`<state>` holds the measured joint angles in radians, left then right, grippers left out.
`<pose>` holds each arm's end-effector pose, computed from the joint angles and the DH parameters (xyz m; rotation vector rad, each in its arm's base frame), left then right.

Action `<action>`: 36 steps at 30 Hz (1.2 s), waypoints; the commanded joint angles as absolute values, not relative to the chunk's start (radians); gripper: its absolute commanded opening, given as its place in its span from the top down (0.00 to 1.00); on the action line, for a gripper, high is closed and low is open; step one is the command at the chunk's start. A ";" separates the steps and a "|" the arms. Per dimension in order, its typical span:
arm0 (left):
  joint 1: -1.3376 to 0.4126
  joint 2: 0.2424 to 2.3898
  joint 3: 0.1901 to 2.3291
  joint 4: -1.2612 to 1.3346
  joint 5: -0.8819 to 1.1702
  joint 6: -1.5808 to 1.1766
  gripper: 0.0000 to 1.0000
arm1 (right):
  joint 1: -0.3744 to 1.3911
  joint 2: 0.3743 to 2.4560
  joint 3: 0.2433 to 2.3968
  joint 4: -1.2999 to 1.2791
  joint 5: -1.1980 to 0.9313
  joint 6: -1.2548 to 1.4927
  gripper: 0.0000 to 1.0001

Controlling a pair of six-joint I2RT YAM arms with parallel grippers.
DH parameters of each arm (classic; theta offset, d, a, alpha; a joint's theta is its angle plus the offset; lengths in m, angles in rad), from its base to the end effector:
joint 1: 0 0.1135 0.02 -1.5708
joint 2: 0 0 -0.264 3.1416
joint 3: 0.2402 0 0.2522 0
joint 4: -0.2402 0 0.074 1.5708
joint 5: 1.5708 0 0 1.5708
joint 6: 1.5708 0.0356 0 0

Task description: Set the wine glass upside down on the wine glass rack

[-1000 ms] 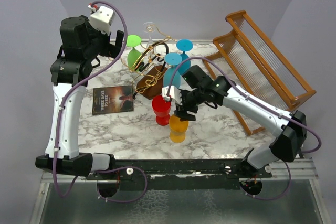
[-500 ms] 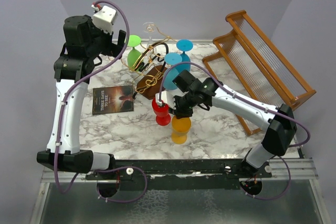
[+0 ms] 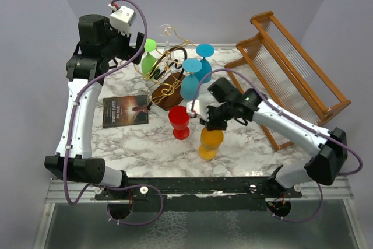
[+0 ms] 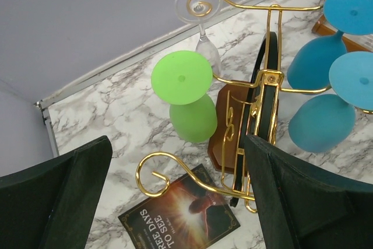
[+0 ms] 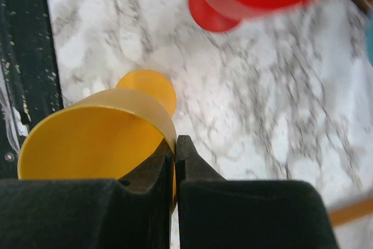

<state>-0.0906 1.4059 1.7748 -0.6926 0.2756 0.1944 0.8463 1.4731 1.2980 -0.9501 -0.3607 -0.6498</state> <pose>0.2841 -0.0355 0.4838 0.4519 1.8313 -0.1899 0.1842 0.2271 0.2958 -1.9064 1.8915 0.5465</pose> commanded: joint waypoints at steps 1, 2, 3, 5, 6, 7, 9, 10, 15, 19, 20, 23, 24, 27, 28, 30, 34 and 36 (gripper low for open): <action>-0.084 1.443 1.839 -0.686 0.358 0.148 0.01 | 0.688 1.305 1.274 -0.986 -0.400 -0.658 0.99; -0.084 1.449 1.847 -0.687 0.370 0.138 0.01 | 0.643 1.267 1.272 -0.986 -0.423 -0.657 0.99; -0.084 1.456 1.855 -0.690 0.386 0.129 0.01 | 0.601 1.235 1.275 -0.986 -0.449 -0.655 0.99; -0.084 1.462 1.861 -0.695 0.419 0.122 0.01 | 0.516 1.178 1.293 -0.988 -0.487 -0.648 0.99; -0.084 1.462 1.859 -0.688 0.434 0.116 0.01 | 0.475 1.155 1.308 -0.987 -0.504 -0.643 0.99; -0.085 1.463 1.859 -0.681 0.445 0.106 0.01 | 0.441 1.136 1.326 -0.986 -0.519 -0.636 0.99; -0.085 1.474 1.872 -0.681 0.476 0.083 0.01 | 0.370 1.114 1.373 -0.981 -0.541 -0.616 0.99; -0.084 1.478 1.877 -0.686 0.497 0.075 0.01 | 0.343 1.112 1.409 -0.982 -0.551 -0.606 0.99; -0.084 1.463 1.850 -0.623 0.606 0.000 0.01 | 0.295 1.154 1.611 -0.981 -0.556 -0.550 0.99; -0.086 1.424 1.778 -0.483 0.707 -0.118 0.03 | 0.295 1.191 1.727 -0.865 -0.515 -0.466 0.99; -0.089 1.407 1.742 -0.425 0.724 -0.170 0.04 | 0.295 1.187 1.730 -0.809 -0.505 -0.442 0.99; -0.102 1.402 1.716 -0.316 0.810 -0.307 0.08 | 0.295 1.211 1.787 -0.720 -0.508 -0.378 0.99; -0.112 1.408 1.715 -0.287 0.830 -0.348 0.09 | 0.295 1.229 1.813 -0.712 -0.517 -0.360 0.99; -0.171 1.422 1.709 -0.227 0.829 -0.430 0.11 | 0.295 1.260 1.853 -0.665 -0.559 -0.295 0.99; -0.194 1.427 1.709 -0.217 0.824 -0.444 0.11 | 0.294 1.266 1.859 -0.647 -0.569 -0.272 0.99; -0.239 1.439 1.712 -0.208 0.820 -0.455 0.11 | 0.295 1.283 1.875 -0.625 -0.587 -0.238 0.99; -0.298 1.462 1.698 -0.165 0.811 -0.515 0.12 | 0.295 1.303 1.884 -0.595 -0.619 -0.198 0.99; -0.311 1.473 1.686 -0.142 0.826 -0.550 0.12 | 0.295 1.306 1.881 -0.590 -0.623 -0.189 0.99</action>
<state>-0.2882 1.4479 1.7069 -0.2398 0.7830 -0.4412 0.2989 1.2980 1.8591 -0.6651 -0.5686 -0.2634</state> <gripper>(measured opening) 0.887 0.023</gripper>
